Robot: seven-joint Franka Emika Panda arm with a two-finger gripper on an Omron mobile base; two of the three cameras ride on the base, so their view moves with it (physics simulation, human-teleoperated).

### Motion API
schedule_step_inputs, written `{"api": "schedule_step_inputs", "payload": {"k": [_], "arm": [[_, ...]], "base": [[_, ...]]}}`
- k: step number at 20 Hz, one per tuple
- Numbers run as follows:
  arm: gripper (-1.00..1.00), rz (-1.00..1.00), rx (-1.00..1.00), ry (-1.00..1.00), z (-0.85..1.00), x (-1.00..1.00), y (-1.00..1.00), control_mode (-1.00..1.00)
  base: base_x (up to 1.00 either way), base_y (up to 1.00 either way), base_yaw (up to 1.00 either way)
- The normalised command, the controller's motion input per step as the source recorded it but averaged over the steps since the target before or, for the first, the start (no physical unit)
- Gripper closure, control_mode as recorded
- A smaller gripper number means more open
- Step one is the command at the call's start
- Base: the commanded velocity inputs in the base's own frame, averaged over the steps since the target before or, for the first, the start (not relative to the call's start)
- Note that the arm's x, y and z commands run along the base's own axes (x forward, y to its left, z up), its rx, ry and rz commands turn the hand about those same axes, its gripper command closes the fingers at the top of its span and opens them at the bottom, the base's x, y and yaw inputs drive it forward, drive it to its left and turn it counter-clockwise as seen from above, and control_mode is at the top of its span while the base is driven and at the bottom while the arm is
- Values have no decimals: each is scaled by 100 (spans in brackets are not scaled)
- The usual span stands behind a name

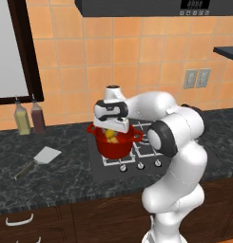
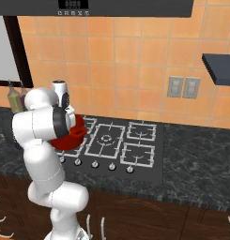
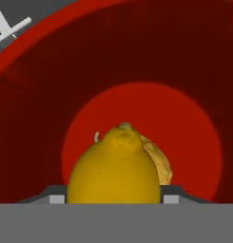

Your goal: Put the squash and lemon in the pot. Retrieve the spatula and lightly stir the vegetables in the pot.

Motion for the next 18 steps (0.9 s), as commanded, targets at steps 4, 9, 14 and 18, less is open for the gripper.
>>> {"api": "schedule_step_inputs", "payload": {"k": [4, 9, 14, 18], "arm": [[100, 0, -3, 0, -27, 23, 0, -100], [-100, 0, 0, 0, 0, 0, 0, -100], [-100, 0, 0, -1, 1, 0, 0, -100], [-100, 0, 0, -3, 18, -9, -8, -100]], "base": [[0, 0, 0], [0, 0, 0], [0, 0, 0], [0, 0, 0]]}}
